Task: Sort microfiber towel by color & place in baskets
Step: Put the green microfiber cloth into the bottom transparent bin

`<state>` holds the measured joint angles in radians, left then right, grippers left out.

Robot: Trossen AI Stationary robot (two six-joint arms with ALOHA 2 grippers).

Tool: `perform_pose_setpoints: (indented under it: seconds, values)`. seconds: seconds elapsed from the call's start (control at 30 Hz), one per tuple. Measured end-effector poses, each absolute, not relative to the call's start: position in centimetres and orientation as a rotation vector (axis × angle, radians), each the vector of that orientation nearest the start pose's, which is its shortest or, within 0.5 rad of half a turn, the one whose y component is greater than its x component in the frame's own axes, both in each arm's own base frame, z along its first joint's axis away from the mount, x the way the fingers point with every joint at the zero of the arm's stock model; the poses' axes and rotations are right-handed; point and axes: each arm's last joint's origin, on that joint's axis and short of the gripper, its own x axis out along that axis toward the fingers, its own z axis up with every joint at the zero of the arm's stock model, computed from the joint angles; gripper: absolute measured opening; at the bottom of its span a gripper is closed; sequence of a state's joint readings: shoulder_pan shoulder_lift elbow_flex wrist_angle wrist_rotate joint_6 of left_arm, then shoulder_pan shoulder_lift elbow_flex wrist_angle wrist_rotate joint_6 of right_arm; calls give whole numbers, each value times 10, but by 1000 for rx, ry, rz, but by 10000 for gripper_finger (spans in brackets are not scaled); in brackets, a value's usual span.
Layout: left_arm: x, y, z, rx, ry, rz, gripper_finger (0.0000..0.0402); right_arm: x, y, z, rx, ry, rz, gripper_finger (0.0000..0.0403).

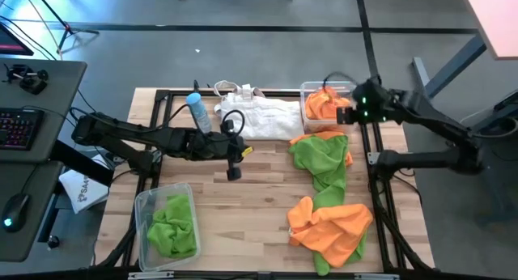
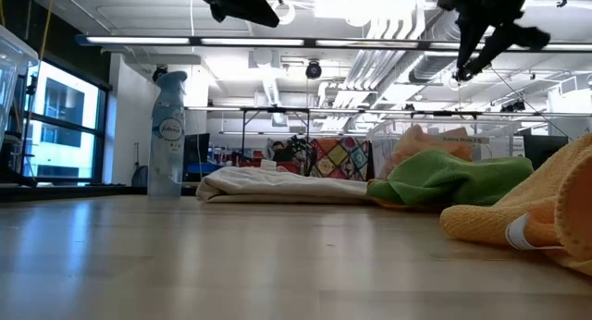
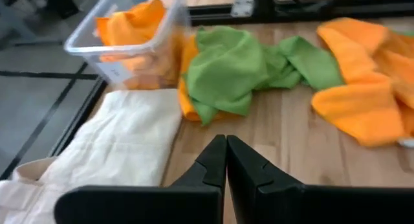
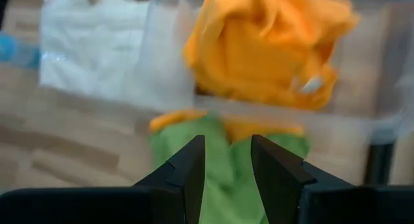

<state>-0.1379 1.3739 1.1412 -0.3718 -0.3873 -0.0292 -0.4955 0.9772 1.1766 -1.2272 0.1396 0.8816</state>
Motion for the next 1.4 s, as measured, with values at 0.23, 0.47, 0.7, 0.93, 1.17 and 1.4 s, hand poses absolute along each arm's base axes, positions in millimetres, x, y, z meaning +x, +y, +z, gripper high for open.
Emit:
perform_pose_setpoints:
  seconds: [0.23, 0.47, 0.7, 0.93, 1.17, 1.4]
  values:
    - [297, -32, 309, 141, 600, 169, 0, 153, -27, 342, 960, 716, -973, 121]
    - [297, -32, 309, 148, 601, 159, 0, 173, 5, 321, 646, 1020, -855, 121]
    - [297, -33, 309, 147, 602, 130, 0, 177, 14, 287, 598, 1249, -801, 121]
    - [297, -33, 309, 146, 603, 130, 0, 182, 14, 238, 538, 1237, -653, 121]
    - [297, -33, 309, 139, 602, 132, 0, 170, 8, 199, 519, 1309, -699, 121]
    - [297, -33, 309, 139, 602, 132, 0, 176, 9, 177, 548, 1197, -646, 110]
